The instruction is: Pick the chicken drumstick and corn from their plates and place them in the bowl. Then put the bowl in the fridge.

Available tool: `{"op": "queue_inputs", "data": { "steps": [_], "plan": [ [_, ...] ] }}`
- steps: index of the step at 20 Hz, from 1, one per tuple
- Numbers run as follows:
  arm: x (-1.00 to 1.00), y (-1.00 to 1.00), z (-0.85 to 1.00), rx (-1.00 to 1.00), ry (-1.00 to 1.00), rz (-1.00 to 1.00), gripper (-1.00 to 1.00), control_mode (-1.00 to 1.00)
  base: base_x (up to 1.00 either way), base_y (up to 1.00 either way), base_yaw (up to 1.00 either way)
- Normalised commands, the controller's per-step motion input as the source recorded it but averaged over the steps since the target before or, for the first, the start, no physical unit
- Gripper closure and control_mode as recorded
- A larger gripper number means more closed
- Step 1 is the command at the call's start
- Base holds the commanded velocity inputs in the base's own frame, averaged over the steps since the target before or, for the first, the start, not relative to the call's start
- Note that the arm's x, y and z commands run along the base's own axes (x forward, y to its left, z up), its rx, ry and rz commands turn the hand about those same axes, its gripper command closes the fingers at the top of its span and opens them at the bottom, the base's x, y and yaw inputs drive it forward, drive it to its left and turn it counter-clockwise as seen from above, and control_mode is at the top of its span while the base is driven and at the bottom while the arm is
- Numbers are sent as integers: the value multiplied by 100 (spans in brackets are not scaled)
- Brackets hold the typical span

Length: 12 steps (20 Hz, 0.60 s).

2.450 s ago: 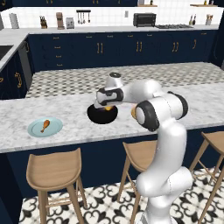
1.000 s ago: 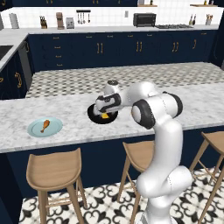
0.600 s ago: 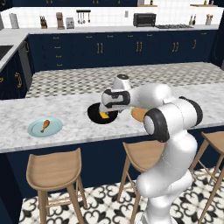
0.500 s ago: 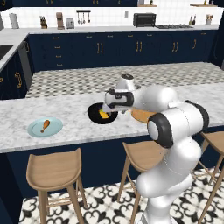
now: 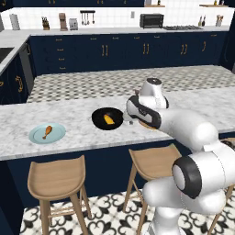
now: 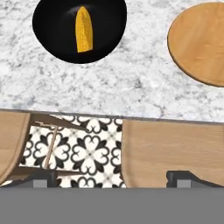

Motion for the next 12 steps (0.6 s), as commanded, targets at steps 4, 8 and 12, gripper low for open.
{"op": "queue_inputs", "data": {
  "steps": [4,8,12],
  "plan": [
    [-53,-23,46,0,1,-12,-100,-100,0,0,0],
    [-71,-1,6,0,-9,-6,-100,-100,0,0,0],
    [-35,0,0,0,-12,-1,-100,100,-9,2,0]
  ]
}}
